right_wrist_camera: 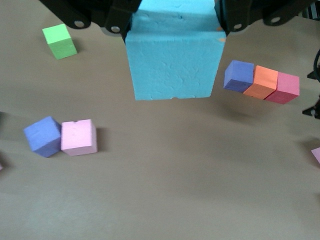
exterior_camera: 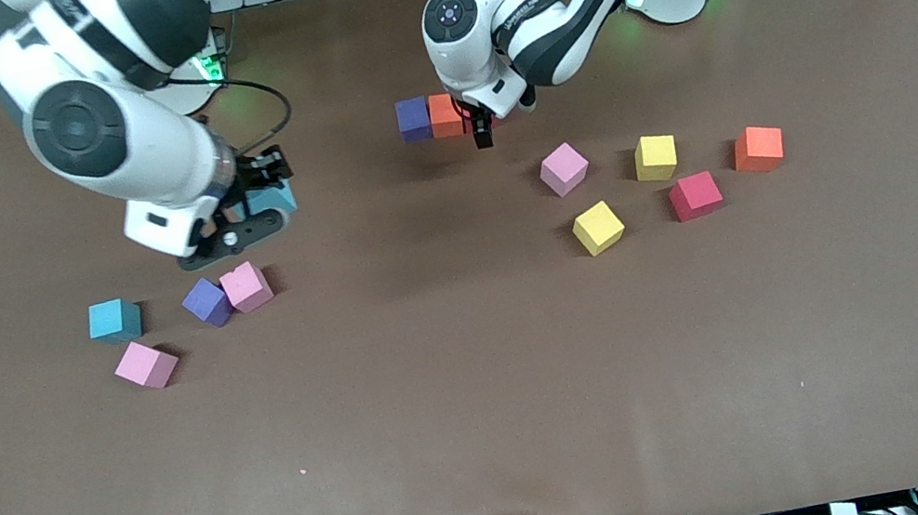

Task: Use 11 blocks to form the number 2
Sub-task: 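Carry the cyan cube to the magenta cube while the left gripper reaches yellow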

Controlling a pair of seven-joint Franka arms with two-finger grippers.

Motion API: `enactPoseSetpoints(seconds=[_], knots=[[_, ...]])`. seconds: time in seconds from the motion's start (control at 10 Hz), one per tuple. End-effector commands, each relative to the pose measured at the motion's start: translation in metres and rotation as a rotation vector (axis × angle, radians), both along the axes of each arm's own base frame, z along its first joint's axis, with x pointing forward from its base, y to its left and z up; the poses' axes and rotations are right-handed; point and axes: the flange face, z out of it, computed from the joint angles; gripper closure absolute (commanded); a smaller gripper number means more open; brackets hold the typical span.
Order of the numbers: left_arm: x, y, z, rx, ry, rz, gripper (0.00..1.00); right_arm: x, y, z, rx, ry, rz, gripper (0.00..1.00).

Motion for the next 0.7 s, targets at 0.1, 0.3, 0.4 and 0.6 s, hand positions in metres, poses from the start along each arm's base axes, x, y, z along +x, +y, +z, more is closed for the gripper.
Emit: enactPoseSetpoints(seconds=[0.1, 0.3, 0.4, 0.6], knots=[[0.078, 0.043, 0.019, -0.003, -0.052, -0.105, 0.0, -0.004, 0.045, -0.016, -0.053, 0.007, -0.027, 1.0], [0.13, 0.069, 0.009, -0.001, -0.089, -0.186, 0.0, -0.007, 0.073, -0.028, -0.057, -0.009, -0.075, 1.0], [0.153, 0.081, 0.014, -0.011, -0.109, -0.235, 0.0, -0.013, 0.096, -0.045, -0.058, -0.009, -0.089, 1.0], [0.189, 0.115, 0.026, -0.036, -0.12, -0.337, 0.0, -0.025, 0.154, -0.086, -0.057, -0.008, -0.132, 1.0]])
